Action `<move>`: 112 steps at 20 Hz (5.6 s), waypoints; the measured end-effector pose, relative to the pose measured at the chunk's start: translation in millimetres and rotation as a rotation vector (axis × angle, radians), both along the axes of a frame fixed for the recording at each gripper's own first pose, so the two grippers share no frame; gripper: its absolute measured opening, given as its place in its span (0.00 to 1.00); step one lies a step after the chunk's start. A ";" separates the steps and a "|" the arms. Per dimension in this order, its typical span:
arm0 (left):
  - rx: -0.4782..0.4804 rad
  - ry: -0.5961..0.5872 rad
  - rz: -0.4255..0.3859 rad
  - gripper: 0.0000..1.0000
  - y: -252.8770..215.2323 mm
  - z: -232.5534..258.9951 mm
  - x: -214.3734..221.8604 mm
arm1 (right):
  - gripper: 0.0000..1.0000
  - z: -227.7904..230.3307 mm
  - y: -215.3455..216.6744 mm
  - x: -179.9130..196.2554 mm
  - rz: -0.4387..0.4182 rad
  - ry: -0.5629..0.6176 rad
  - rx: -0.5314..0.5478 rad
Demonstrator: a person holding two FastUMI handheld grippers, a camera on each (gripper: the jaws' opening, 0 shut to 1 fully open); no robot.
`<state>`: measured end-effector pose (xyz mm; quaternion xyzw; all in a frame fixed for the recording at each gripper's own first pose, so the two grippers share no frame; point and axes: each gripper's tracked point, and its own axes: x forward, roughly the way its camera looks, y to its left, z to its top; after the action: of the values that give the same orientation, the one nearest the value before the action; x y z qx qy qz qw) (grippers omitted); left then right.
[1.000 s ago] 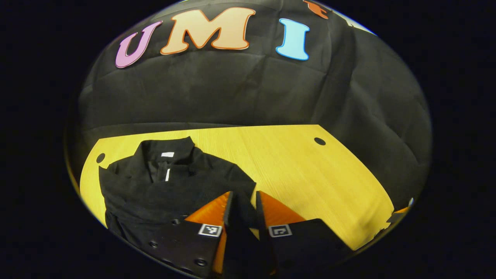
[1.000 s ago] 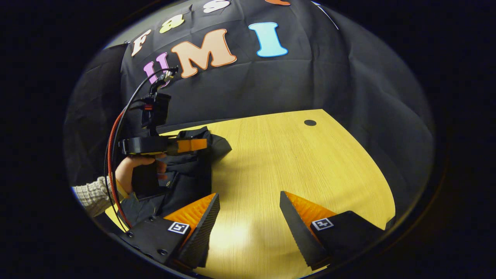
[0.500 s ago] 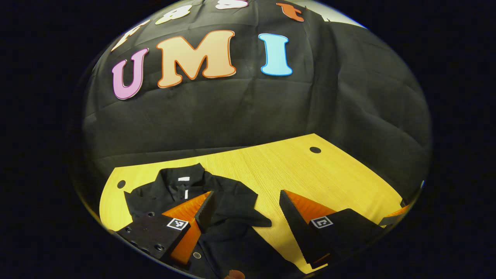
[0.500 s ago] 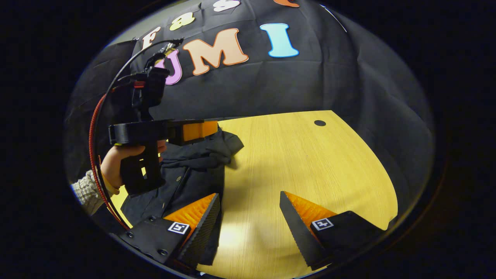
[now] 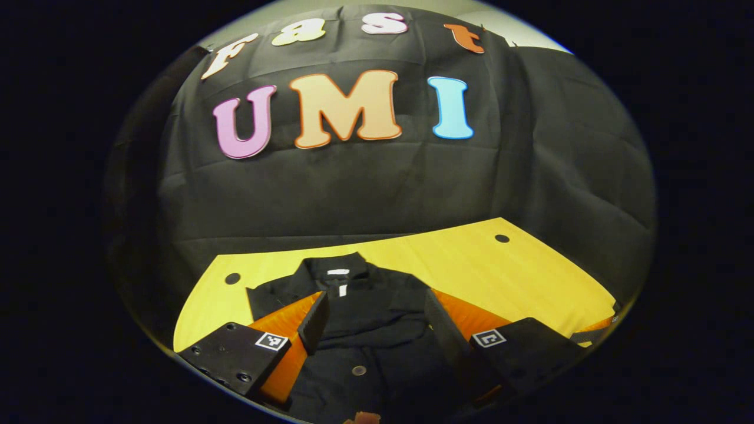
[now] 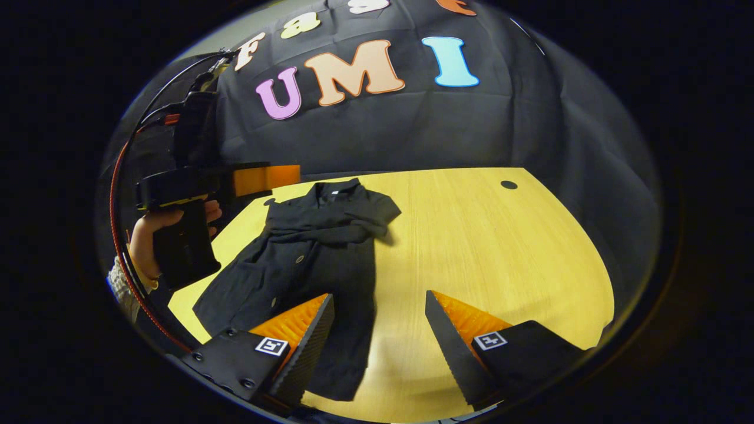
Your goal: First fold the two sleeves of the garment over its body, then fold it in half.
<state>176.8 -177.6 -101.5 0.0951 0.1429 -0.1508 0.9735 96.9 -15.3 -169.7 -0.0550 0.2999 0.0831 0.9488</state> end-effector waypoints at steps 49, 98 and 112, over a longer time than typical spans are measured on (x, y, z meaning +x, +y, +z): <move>0.077 0.399 0.168 0.47 245.7 -190.2 -204.5 | 0.54 -166.9 57.2 -102.1 -0.183 0.142 -0.096; -0.087 0.160 0.029 0.00 225.5 -35.3 -101.2 | 0.02 -0.9 118.2 -14.6 -0.114 -0.132 0.015; -0.142 0.073 0.073 0.00 193.0 12.0 -13.5 | 0.02 75.2 124.7 86.6 -0.078 -0.231 0.004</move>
<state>163.3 15.4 -89.5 0.0152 0.1705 -0.1282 0.9769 183.5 109.3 -94.5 -0.0506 0.1903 0.0398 0.9796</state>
